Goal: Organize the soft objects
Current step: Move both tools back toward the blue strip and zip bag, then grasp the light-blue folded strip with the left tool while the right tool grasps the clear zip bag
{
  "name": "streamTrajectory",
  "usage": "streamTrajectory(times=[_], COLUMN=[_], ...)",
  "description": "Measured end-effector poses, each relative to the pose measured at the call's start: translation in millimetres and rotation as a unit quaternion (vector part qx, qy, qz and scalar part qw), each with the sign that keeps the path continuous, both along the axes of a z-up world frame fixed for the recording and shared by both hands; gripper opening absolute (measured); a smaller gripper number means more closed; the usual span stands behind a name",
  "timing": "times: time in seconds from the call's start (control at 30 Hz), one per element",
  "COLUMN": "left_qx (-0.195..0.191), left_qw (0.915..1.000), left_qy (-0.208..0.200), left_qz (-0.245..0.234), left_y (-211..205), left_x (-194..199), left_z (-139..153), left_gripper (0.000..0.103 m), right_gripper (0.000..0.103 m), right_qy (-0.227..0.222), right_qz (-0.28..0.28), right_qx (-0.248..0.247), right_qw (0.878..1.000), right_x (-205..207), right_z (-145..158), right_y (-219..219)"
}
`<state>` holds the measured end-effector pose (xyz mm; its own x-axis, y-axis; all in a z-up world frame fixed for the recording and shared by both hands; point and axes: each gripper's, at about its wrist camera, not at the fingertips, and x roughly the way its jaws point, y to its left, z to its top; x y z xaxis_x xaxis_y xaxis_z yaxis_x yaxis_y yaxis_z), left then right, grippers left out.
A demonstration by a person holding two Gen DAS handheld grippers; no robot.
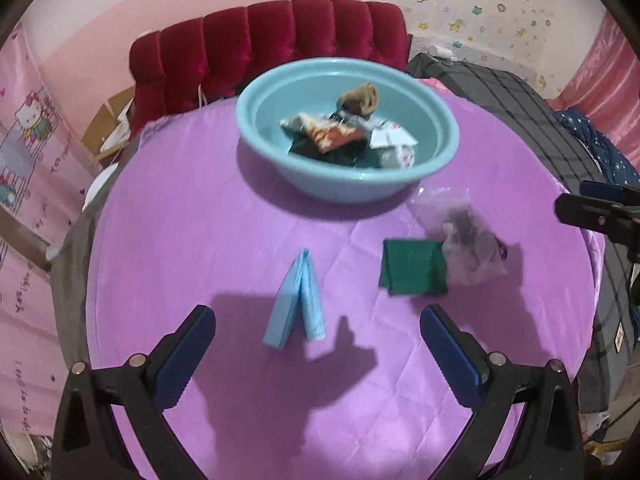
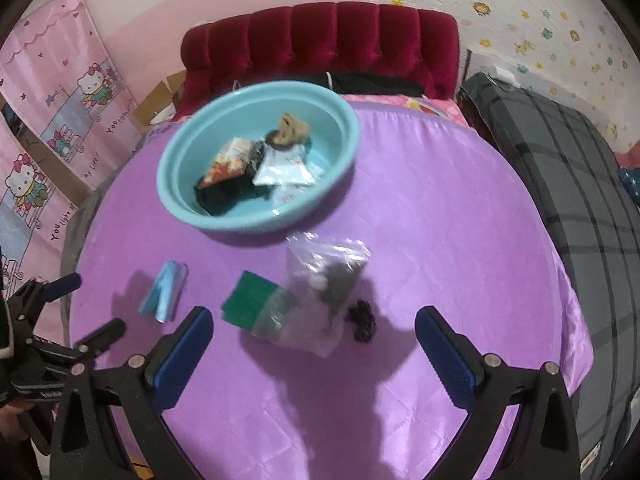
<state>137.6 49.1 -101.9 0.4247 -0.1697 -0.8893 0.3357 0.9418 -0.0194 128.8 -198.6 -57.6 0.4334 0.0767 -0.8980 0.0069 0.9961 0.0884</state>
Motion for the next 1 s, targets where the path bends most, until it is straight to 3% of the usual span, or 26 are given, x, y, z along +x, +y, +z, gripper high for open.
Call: streamTrajectory(times=[0.17, 0.53, 1.0], left_qx=[0.001, -0.013, -0.022], left_qw=[1.0, 0.9986, 0.9972], left_qy=[-0.001, 0.042, 0.06], left_qz=[0.007, 0.029, 0.037], left_y=[16.3, 37.5, 45.2], left_x=[-17.2, -28.0, -14.6], left_z=[-14.9, -60.2, -74.8], left_gripper=[0.103, 0.103, 0.103], right_gripper=[0.103, 0.103, 0.103], right_qy=[0.0, 0.033, 0.043], right_qz=[-0.016, -0.041, -0.03], right_qx=[-0.002, 0.003, 0.005], right_qw=[1.0, 0.999, 0.999], right_x=[-13.9, -28.6, 0.3], right_z=[-14.5, -65.5, -76.1], right_y=[-12.2, -13.4, 7.6])
